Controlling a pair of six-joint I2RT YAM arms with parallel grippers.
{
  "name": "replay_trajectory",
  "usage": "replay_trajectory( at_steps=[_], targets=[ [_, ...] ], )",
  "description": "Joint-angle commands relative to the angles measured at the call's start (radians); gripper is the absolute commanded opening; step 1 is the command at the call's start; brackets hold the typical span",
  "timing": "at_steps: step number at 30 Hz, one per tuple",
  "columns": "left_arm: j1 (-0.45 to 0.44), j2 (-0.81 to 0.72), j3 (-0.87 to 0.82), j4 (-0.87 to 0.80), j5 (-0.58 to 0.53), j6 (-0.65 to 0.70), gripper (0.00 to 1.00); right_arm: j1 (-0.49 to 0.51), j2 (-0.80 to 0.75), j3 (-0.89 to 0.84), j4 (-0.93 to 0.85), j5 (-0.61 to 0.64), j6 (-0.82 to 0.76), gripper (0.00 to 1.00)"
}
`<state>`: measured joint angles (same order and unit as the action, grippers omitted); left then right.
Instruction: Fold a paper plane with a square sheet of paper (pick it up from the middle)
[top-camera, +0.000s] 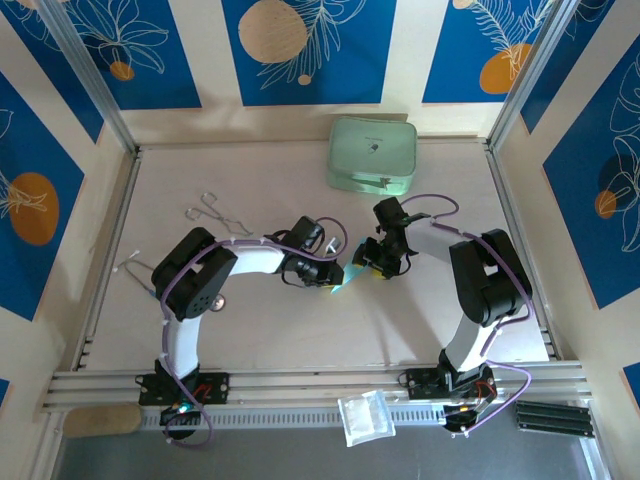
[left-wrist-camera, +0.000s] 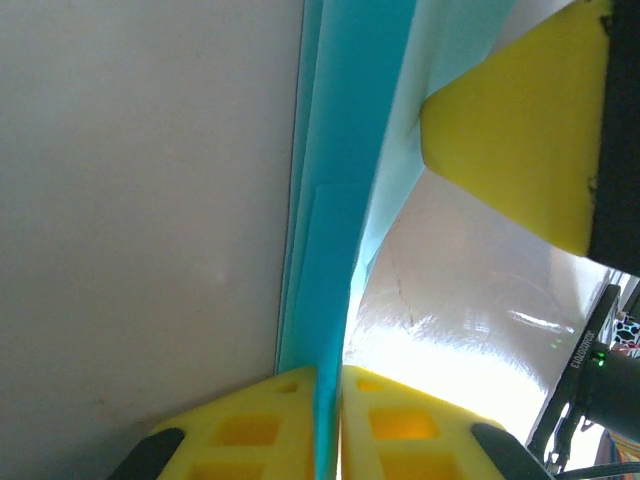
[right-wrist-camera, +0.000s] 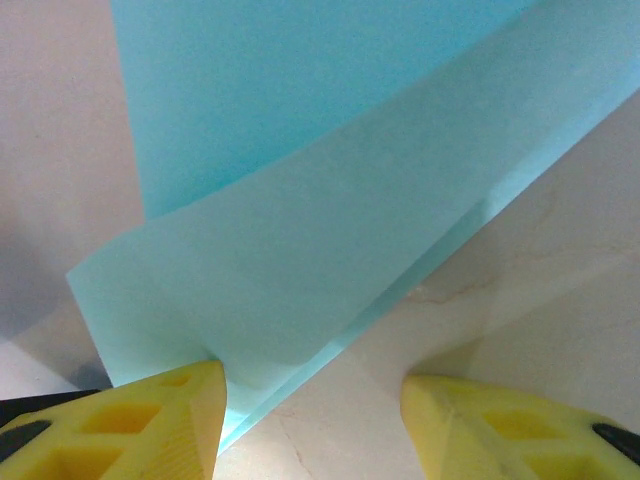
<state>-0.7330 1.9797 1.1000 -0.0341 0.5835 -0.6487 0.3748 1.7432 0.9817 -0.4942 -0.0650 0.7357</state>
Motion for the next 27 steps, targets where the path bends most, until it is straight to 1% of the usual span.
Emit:
replay_trajectory(
  at_steps=[1,6,9,16,20,23,27],
  targets=[
    [0.011,0.016,-0.016,-0.020,0.000,0.019,0.13,0.014,0.053,-0.046,0.125,0.015,-0.047,0.55],
    [0.011,0.018,-0.011,-0.018,-0.005,0.020,0.13,0.013,-0.054,-0.083,0.201,-0.021,-0.085,0.59],
    [0.011,0.016,-0.008,-0.016,-0.006,0.024,0.12,0.008,-0.083,-0.079,0.212,-0.035,-0.092,0.61],
    [0.012,0.012,-0.008,-0.008,-0.005,0.027,0.12,-0.002,-0.047,-0.053,0.190,-0.001,-0.059,0.61],
    [0.012,0.012,-0.013,0.000,-0.003,0.030,0.12,-0.001,-0.001,-0.018,0.130,0.042,-0.044,0.59],
    [0.010,0.011,-0.015,0.008,0.001,0.029,0.11,0.004,0.025,-0.007,0.108,0.061,-0.048,0.57],
    [0.010,0.001,-0.013,0.008,0.001,0.027,0.13,0.016,0.053,0.002,0.094,0.063,-0.059,0.57]
  ],
)
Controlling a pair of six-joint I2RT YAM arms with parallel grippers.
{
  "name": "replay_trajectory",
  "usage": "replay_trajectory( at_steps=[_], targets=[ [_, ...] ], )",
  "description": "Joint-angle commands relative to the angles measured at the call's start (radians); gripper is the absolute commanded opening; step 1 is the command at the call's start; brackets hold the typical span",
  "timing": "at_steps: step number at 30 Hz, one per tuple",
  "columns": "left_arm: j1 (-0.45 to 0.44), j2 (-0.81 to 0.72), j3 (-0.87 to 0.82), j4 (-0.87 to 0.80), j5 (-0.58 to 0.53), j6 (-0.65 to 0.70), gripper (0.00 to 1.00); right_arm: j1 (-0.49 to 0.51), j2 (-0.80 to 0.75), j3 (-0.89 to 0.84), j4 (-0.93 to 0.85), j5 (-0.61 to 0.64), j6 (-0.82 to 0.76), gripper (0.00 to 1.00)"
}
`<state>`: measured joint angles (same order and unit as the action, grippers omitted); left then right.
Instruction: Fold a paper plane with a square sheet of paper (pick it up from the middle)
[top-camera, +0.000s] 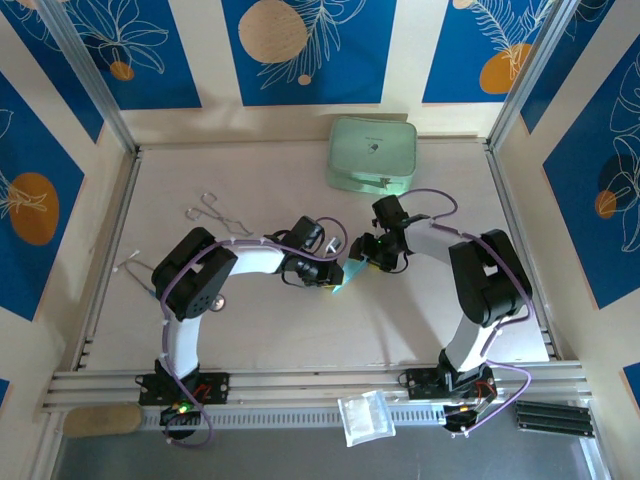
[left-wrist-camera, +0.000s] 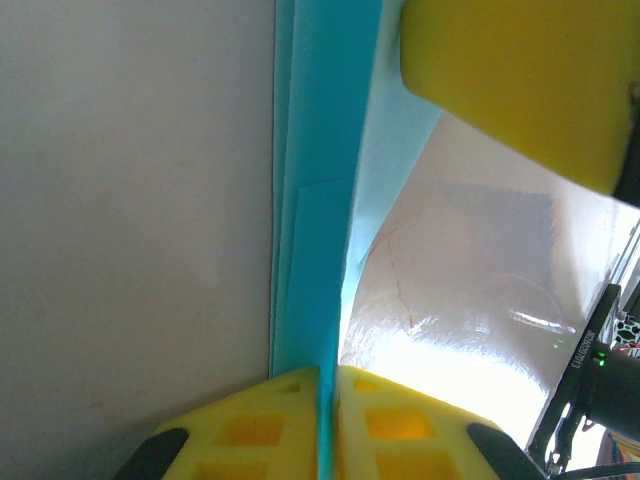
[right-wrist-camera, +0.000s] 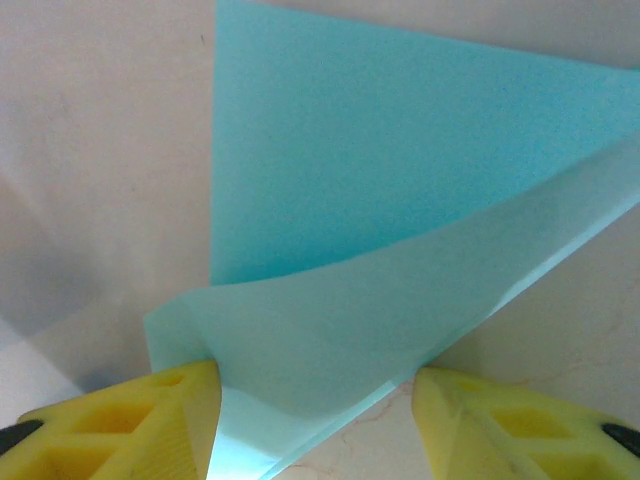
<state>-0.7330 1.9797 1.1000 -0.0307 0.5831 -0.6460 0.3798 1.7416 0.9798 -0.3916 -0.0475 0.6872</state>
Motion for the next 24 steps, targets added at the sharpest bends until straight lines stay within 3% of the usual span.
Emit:
replay_trajectory(
  at_steps=[1,8,24],
  targets=[
    [0.010,-0.003,-0.012,0.005,0.001,0.024,0.14,0.013,0.055,0.003,-0.009,0.046,-0.012,0.57],
    [0.012,-0.062,-0.001,-0.019,-0.019,0.026,0.25,0.022,0.063,-0.003,-0.005,0.045,-0.031,0.57],
    [0.010,-0.049,-0.008,-0.053,-0.010,0.041,0.22,0.024,0.064,0.001,0.000,0.037,-0.029,0.57]
  ],
)
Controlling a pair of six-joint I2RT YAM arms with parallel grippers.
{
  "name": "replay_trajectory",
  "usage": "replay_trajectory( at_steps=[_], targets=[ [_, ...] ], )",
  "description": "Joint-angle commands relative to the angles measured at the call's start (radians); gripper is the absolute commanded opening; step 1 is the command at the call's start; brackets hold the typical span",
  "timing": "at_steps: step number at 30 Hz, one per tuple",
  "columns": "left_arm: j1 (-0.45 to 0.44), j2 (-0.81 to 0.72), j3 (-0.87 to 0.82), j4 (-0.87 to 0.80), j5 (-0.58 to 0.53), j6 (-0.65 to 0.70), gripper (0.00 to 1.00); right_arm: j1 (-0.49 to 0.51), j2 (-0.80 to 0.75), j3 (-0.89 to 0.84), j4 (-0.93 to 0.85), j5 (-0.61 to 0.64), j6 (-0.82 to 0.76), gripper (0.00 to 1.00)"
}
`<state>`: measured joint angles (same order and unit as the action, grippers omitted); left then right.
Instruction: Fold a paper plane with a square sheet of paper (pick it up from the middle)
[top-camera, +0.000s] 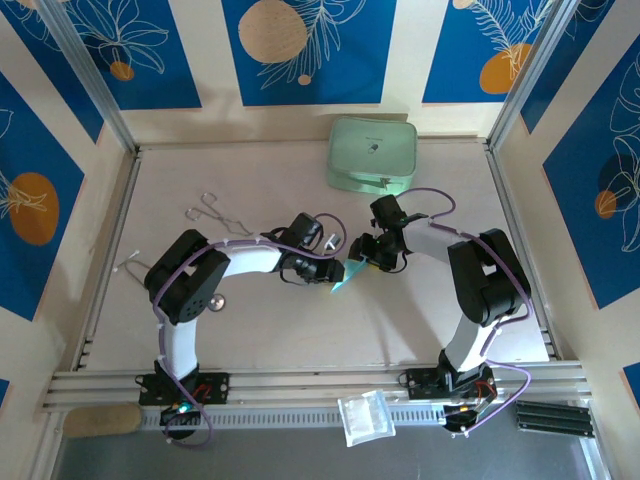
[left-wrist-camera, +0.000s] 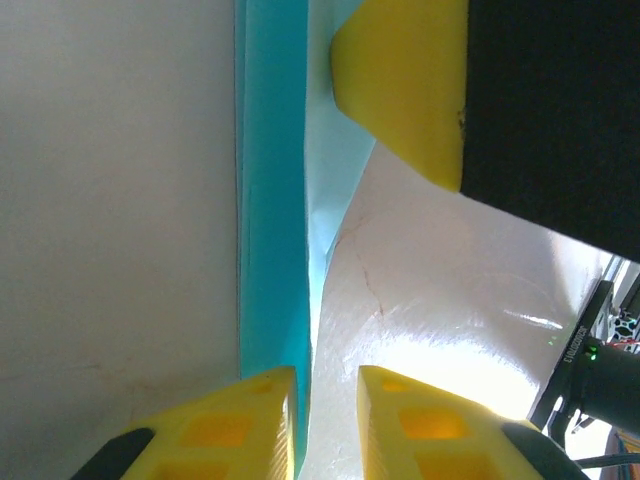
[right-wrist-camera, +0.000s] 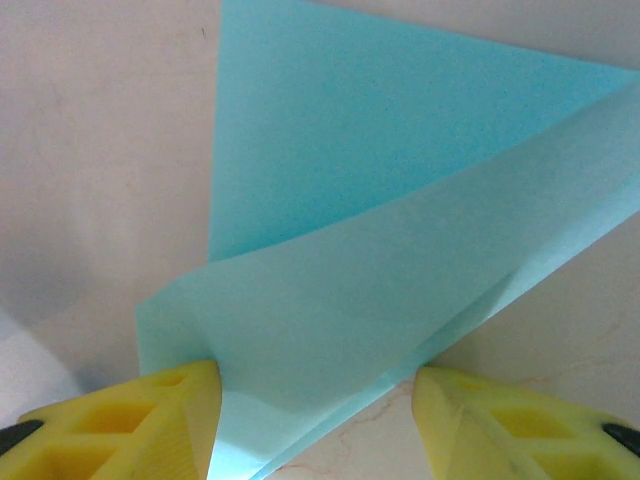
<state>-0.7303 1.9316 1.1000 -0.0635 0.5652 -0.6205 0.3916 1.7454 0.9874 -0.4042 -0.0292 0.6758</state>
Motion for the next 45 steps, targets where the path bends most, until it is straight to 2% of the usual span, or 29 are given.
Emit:
replay_trajectory(
  at_steps=[1,7,26,45],
  targets=[
    [0.006,0.002,-0.009,-0.019,0.008,0.016,0.22,0.012,0.062,-0.007,0.013,0.018,-0.018,0.57],
    [0.002,0.015,-0.009,-0.018,0.013,0.014,0.16,0.011,0.062,-0.007,0.014,0.013,-0.010,0.57],
    [-0.008,0.042,-0.024,-0.004,0.009,0.009,0.10,0.004,0.050,-0.019,0.028,-0.017,0.001,0.57],
    [-0.024,0.043,-0.026,-0.003,-0.027,0.020,0.06,-0.073,-0.202,-0.206,0.245,-0.169,0.006,0.62]
  ],
)
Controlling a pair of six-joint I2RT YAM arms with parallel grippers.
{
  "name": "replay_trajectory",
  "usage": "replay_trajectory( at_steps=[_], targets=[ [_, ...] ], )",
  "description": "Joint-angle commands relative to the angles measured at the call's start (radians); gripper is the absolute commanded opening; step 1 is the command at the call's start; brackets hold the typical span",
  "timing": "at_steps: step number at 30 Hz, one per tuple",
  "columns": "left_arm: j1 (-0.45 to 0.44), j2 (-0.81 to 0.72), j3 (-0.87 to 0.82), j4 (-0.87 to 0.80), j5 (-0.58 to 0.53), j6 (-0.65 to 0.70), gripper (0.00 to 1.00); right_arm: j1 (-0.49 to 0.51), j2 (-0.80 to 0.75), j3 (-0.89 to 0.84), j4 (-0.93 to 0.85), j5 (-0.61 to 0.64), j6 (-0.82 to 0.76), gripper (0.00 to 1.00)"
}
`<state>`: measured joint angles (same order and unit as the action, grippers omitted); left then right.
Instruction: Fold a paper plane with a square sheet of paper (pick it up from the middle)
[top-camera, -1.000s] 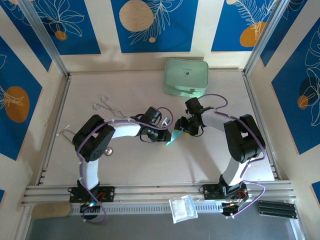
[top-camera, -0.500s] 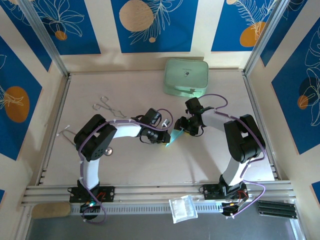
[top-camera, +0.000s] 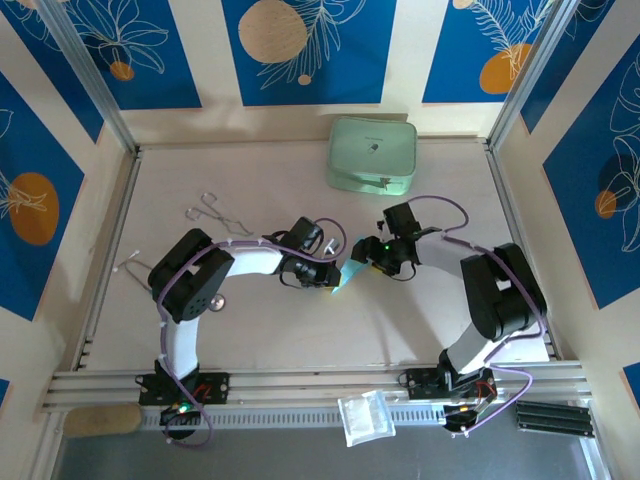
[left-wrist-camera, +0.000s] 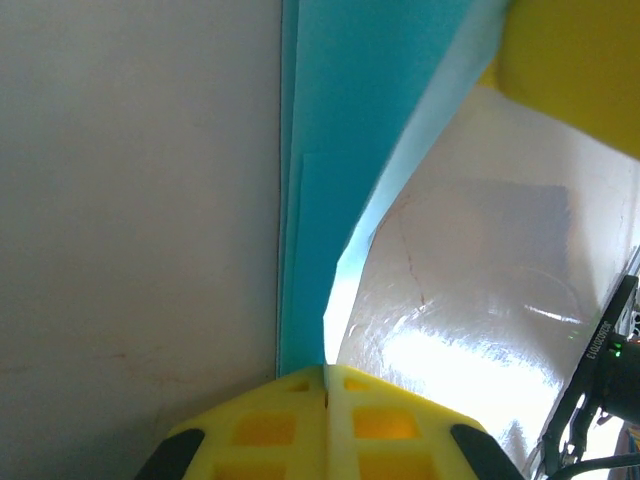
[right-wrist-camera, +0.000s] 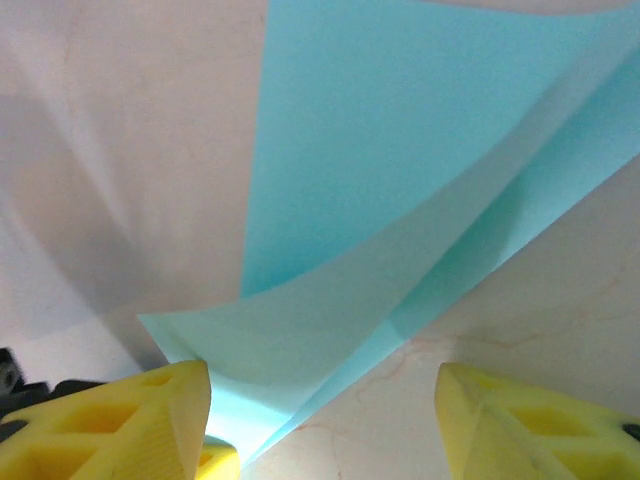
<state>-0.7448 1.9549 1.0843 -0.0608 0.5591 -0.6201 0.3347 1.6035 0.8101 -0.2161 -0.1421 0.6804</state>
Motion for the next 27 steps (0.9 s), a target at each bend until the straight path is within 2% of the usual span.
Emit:
replay_trajectory(
  at_steps=[1,11,19,27],
  targets=[
    [-0.012,0.019,-0.009,-0.008,-0.023,0.020,0.05,-0.023,-0.082,-0.043,0.074,-0.059,0.008,0.62],
    [-0.019,0.030,-0.005,-0.025,-0.040,0.029,0.05,-0.040,-0.217,-0.198,0.256,-0.174,0.060,0.60],
    [-0.020,0.029,0.007,-0.047,-0.047,0.036,0.05,0.034,-0.132,-0.156,0.296,-0.194,0.081,0.51],
    [-0.020,0.028,0.015,-0.058,-0.042,0.030,0.05,0.069,-0.032,-0.102,0.310,-0.158,0.122,0.41]
  ],
)
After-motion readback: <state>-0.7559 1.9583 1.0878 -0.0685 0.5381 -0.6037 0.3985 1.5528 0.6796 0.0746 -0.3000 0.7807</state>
